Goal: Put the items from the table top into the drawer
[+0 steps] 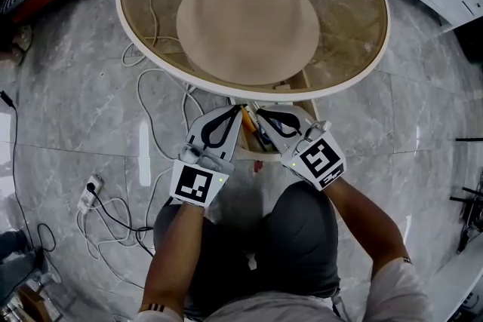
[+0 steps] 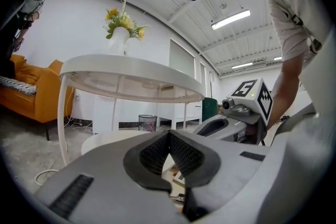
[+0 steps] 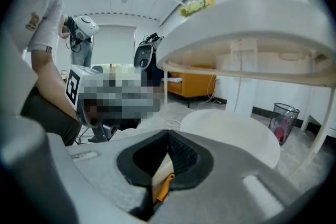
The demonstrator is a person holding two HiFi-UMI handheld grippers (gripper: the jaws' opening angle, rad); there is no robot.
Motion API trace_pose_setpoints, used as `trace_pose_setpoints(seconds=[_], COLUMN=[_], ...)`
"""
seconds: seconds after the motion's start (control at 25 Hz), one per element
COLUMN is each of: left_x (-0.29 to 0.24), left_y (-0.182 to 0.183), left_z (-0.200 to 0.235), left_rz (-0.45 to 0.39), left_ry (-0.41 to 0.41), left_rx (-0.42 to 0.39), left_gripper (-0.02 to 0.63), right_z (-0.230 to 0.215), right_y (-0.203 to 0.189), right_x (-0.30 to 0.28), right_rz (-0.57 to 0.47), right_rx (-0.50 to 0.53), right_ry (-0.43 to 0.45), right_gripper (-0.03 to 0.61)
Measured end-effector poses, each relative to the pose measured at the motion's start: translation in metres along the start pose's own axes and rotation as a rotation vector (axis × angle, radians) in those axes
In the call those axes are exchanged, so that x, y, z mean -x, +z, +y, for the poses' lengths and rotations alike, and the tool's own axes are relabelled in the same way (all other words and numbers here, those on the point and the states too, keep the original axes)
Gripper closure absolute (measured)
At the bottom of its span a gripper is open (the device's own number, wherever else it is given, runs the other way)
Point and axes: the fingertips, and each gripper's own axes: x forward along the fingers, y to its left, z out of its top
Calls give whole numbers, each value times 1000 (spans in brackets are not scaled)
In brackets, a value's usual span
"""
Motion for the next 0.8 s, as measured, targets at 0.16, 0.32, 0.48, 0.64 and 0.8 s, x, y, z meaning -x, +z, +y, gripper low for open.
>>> trace_pose_setpoints(seconds=[0.16,0.32,0.48,0.64,0.8], left_x=[12,27,37,42,44], left_y=[22,45,69,105,151], left_z=[-5,-7,-16,-26,-33], left_rz=[-4,-4,17,35,40], left_ry=[9,13,1,-14,-19], left_rx=[19,12,4,-15,-14], left_gripper=[614,614,614,614,614], right_z=[14,27,35,38,35], right_y=[38,67,96,132,176], right_x=[17,33,47,62,79], right_rz=[-79,-150,-187,-210,-240], right_rx=[33,37,-6,-31,-55], right_ry=[22,41,49,53,50], right_gripper=[578,578,578,578,578])
